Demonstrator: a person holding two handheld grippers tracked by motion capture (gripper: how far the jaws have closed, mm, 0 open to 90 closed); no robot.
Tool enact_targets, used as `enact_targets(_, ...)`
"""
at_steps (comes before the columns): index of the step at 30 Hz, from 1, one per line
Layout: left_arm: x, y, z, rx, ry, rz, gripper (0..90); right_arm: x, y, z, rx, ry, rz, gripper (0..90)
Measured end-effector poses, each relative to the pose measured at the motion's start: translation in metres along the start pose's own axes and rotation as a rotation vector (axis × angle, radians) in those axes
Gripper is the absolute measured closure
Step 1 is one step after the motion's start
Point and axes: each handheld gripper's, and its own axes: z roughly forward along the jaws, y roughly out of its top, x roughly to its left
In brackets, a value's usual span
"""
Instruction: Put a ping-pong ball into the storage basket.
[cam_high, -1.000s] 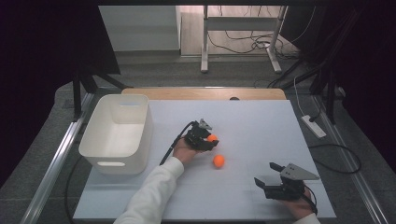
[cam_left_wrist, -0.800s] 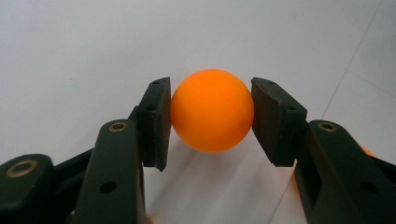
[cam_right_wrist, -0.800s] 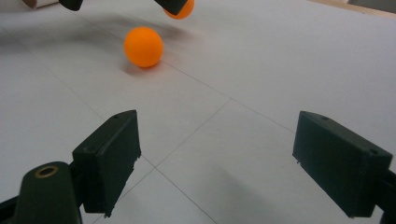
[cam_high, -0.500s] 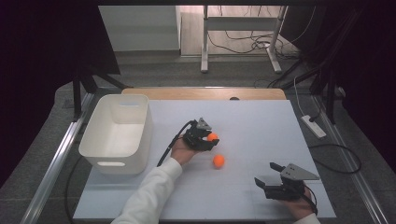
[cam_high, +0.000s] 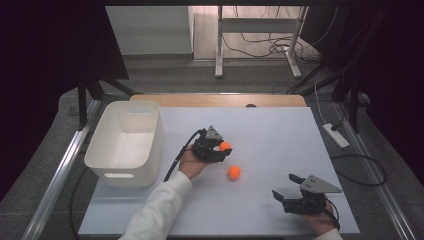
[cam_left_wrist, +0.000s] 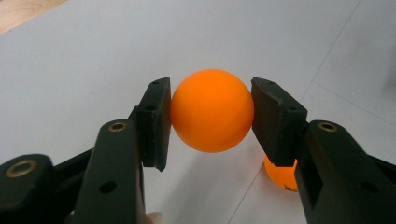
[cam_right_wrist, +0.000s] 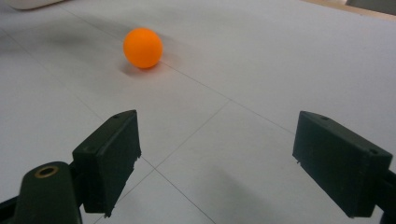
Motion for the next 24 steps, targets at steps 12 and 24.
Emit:
enact_targets(12,-0.003,-0.001,-0.018,-0.042,-0.005,0.007,50.4,0.001,0.0,0.0,-0.006,-0.002,0.0,14.9)
enact_targets(24,-0.005,-0.001,-0.035,-0.073,0.014,0.013,50.1,0.001,0.001,0.0,-0.001,-0.008,-0.001,14.9)
